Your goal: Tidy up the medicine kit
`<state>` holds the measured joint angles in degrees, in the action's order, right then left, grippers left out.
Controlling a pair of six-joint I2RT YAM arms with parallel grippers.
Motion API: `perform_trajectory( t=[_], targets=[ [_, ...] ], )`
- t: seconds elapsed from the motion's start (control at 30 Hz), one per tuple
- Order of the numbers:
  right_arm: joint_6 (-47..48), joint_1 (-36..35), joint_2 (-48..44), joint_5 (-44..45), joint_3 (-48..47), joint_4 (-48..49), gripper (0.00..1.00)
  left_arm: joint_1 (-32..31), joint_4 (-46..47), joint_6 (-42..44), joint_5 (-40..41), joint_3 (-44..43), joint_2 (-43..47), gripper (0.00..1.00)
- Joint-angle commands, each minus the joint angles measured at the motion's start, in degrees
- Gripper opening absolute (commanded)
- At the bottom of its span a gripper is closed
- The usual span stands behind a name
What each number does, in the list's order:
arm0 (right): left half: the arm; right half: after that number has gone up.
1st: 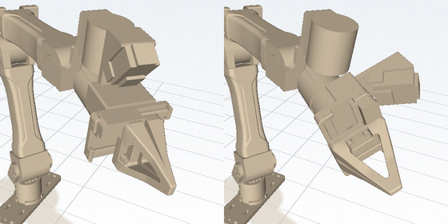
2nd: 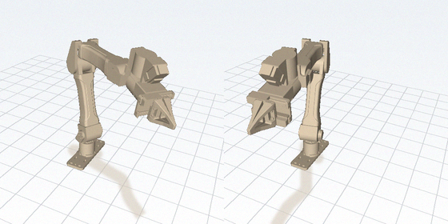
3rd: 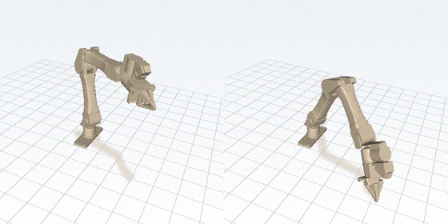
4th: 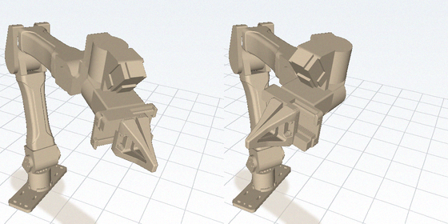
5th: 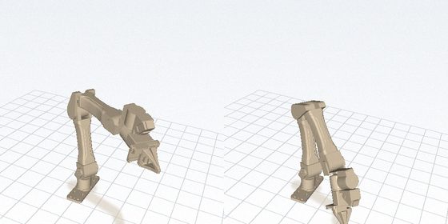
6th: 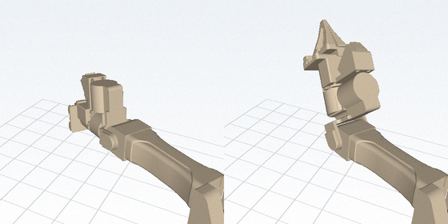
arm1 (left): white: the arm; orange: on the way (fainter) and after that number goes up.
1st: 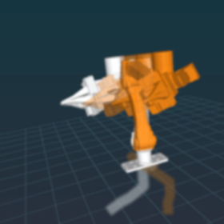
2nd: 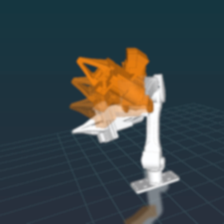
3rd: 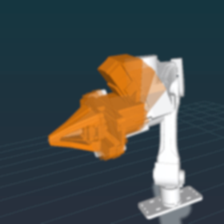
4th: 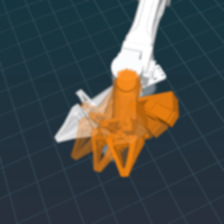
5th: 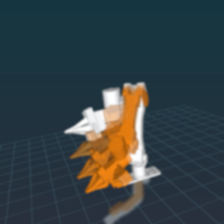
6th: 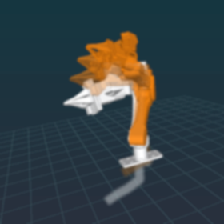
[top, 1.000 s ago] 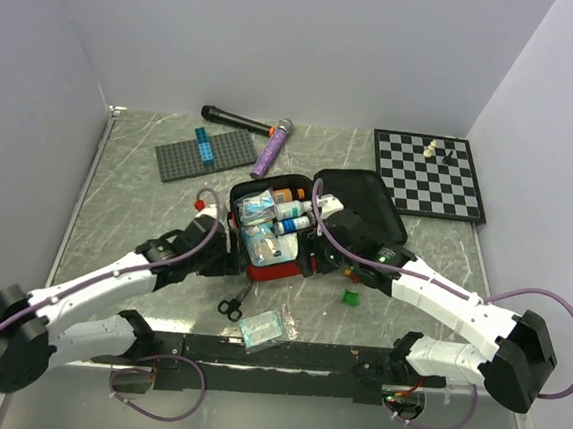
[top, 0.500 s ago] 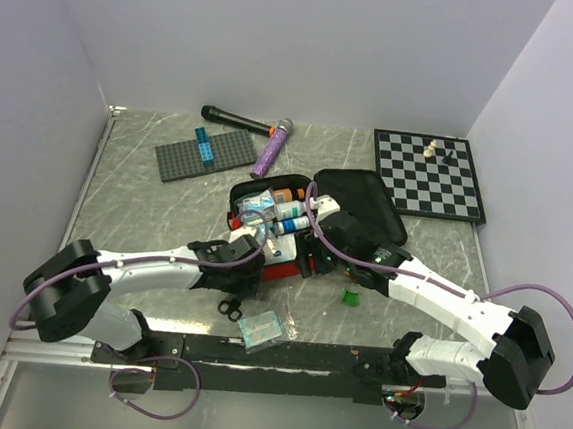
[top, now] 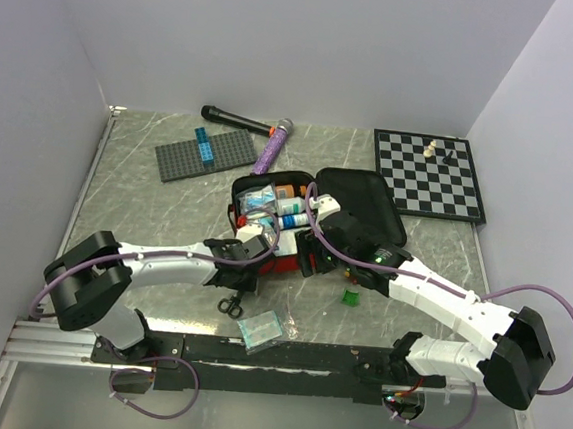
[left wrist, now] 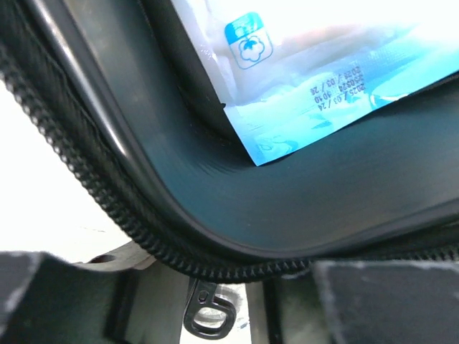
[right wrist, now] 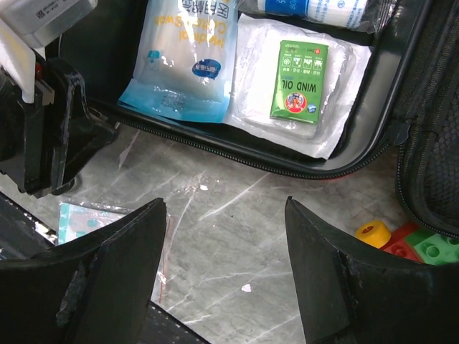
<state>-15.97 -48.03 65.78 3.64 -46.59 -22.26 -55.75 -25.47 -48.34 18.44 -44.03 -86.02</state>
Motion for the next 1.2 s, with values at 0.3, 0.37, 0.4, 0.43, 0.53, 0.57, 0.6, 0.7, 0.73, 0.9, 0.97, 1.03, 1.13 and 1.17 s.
perform_trajectory(
  t=[0.3,0.37,0.4,0.43,0.53,0.57,0.6,0.7,0.73,0.9,0.97,1.03,1.13,1.17],
  targets=[
    [1.55,-0.31,-1.62,0.93,0.01,2.22,0.73,-0.24,-13.45,-8.53,2.83,2.46,-3.20,0.27],
    [1.55,-0.31,-1.71,0.84,-0.08,2.31,0.73,-0.42,-14.95,-9.23,2.57,2.63,-2.14,0.25],
    [1.55,-0.31,-1.88,0.84,-0.08,2.31,0.73,-0.50,-15.74,-9.58,2.40,2.81,-1.61,0.24],
    [1.55,-0.31,-1.79,0.76,-0.08,2.31,0.73,-0.68,-16.18,-9.84,2.13,2.90,-1.26,0.24],
    [1.55,-0.40,-1.97,0.84,0.09,2.14,0.73,-1.56,-17.41,-11.07,1.08,2.90,-0.20,0.20],
    [1.47,-0.31,-2.23,0.93,0.18,2.22,0.73,-1.91,-18.03,-11.60,0.99,2.81,-0.12,0.19],
    [1.46,-0.31,-2.32,0.93,0.27,2.22,0.73,-2.26,-18.64,-12.13,1.07,2.72,-0.11,0.19],
    [1.38,-0.40,-2.93,0.84,0.62,2.31,0.73,-3.23,-20.66,-14.67,2.39,2.72,0.15,0.21],
    [1.29,-0.31,-3.11,0.84,0.62,2.22,0.73,-3.32,-21.63,-15.38,2.83,2.81,0.24,0.23],
    [1.20,-0.40,-3.99,0.84,1.15,2.22,0.73,-2.97,-23.13,-19.42,4.94,3.60,1.46,0.29],
    [1.11,-0.22,-4.08,0.76,1.24,2.14,0.73,-1.74,-21.64,-19.52,3.63,4.65,1.90,0.31],
    [1.11,-0.31,-4.25,0.41,1.15,2.13,0.73,-0.16,-19.80,-19.51,2.49,5.97,2.26,0.33],
    [1.11,-0.40,-4.26,-0.03,1.15,2.40,0.73,1.69,-17.33,-18.38,2.13,6.59,2.35,0.38],
    [1.11,-0.31,-4.26,-0.12,1.15,2.40,0.73,2.39,-16.63,-17.85,2.22,6.33,2.09,0.39]
  ],
)
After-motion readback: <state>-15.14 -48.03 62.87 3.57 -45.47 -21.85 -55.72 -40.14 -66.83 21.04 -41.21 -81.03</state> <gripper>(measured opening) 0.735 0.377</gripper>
